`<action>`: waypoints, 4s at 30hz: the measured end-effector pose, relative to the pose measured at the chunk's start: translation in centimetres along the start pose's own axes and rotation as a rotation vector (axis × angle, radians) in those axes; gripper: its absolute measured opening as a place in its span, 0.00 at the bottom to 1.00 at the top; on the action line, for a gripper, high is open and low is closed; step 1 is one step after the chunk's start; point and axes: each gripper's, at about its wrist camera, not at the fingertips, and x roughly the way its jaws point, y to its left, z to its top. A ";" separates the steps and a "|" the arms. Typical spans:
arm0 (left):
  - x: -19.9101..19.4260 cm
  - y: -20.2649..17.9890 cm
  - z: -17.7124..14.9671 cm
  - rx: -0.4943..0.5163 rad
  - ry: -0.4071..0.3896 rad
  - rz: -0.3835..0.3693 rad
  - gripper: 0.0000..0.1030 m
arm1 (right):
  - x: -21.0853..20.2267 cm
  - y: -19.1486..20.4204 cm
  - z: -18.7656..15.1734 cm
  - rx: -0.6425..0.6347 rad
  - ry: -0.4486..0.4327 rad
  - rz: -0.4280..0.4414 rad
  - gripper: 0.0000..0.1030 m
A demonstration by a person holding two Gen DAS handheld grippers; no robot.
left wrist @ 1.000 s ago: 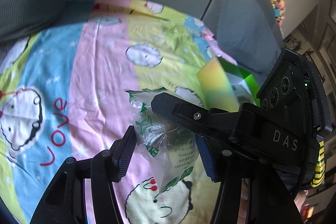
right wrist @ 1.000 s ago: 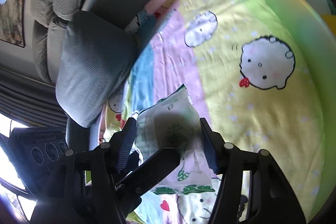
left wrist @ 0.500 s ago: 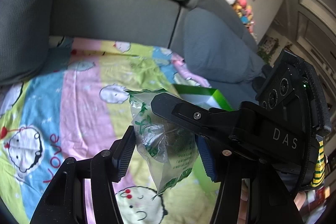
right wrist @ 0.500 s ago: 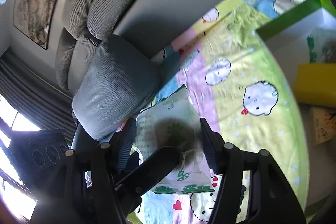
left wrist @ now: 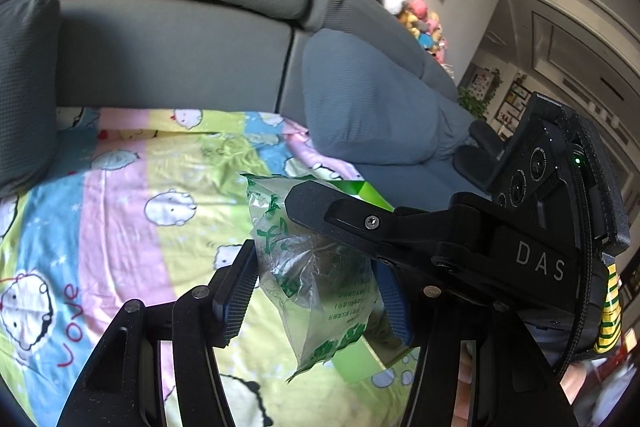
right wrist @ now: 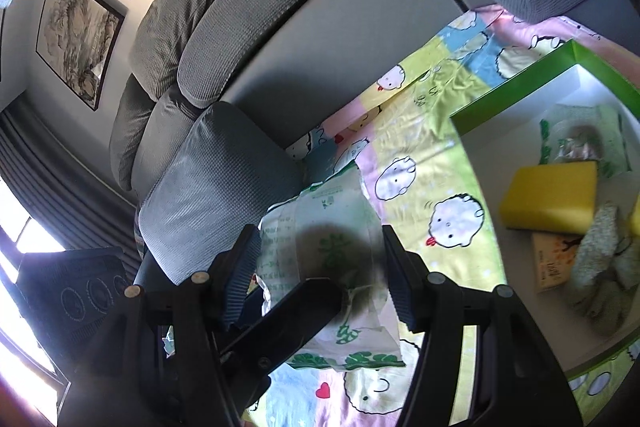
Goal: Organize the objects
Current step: 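Carry the clear plastic bag toward the green-rimmed box with the right gripper, then lower the plastic bag into the box and open the right gripper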
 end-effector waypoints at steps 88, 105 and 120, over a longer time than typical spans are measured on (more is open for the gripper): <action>11.5 -4.4 -4.9 -0.132 0.275 -0.182 0.58 | -3.8 -12.0 0.8 0.229 -0.002 -0.378 0.58; 11.2 -5.8 -4.3 -0.063 0.284 -0.124 0.58 | -4.8 -11.6 0.8 0.209 -0.035 -0.503 0.60; 5.8 -7.8 -2.9 0.186 0.111 0.073 0.59 | -8.9 -8.3 0.7 0.143 -0.181 -0.589 0.68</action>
